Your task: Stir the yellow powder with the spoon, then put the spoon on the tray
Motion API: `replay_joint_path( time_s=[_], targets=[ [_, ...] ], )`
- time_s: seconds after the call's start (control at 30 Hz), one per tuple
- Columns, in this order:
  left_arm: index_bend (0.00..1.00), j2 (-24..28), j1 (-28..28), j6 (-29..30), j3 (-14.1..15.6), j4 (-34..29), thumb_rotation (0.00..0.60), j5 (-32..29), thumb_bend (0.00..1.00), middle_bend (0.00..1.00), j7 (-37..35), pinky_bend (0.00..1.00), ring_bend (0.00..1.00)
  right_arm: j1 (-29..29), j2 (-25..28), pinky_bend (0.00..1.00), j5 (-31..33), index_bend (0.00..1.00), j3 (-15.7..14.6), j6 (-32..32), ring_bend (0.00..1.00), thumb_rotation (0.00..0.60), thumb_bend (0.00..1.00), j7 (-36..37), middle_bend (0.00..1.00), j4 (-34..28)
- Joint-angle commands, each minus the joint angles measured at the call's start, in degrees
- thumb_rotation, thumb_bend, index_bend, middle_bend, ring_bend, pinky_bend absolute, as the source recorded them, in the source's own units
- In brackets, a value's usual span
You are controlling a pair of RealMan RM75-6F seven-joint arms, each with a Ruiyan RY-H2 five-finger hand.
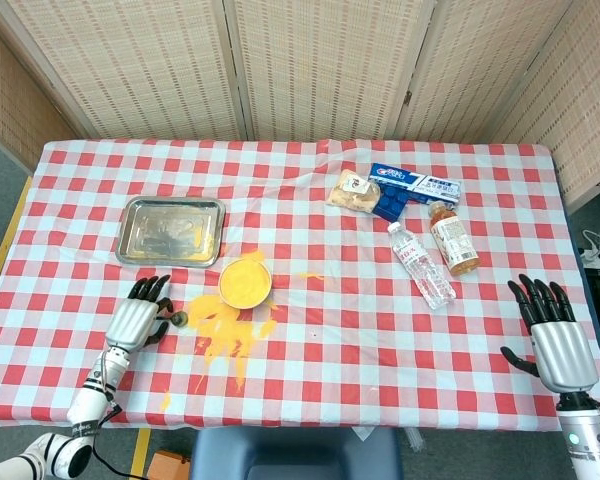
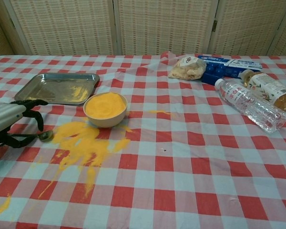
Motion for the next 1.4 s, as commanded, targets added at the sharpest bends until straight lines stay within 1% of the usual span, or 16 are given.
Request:
replay_joint_path(
  time_s=[0.03,0.33,0.67,1.2,1.4],
  targets=[
    [0.46,-0.3,-0.2,-0.4,0.1,0.7,0.6,-0.3,0.45,0.0,-0.3,0.06,0.0,0.0,0.0,0.0,0.0,0.0,0.0,0.0,0.0,0.6,0.06,-0.1,0.0,0.0],
    [0.51,-0.9,-0.5,-0.7,0.3,2.5,0.6,-1.0,0.45,0.01,-1.1,0.06,0.0,0.0,0.0,0.0,0.1,0.0,0.0,-0.1,0.0,0.6,0.06,-0.1,0.0,0.0],
    [0.54,-1.2,-0.4,-0.3,0.7,3.4,0.6,-1.1,0.45,0.02,-2.1,0.06,0.0,0.0,0.0,0.0,0.1,0.0,-0.1,-0.1,0.0,0.6,0.06,-0.3,0.0,-0.1],
    [0.62,-1.1,0.1,1.9,1.1,3.5,0.6,-0.3,0.46,0.06,-4.2,0.06,0.0,0.0,0.0,0.0,0.2,0.0,-0.3,-0.6,0.0,0.6,0.06,-0.7,0.0,-0.3],
    [0.62,-0.2,0.4,3.4,1.0,2.3,0.6,0.0,0.45,0.06,-5.2,0.06,0.0,0.0,0.0,0.0,0.3,0.0,-0.4,-0.7,0.0,0.6,0.06,-0.9,0.0,-0.4]
  ],
)
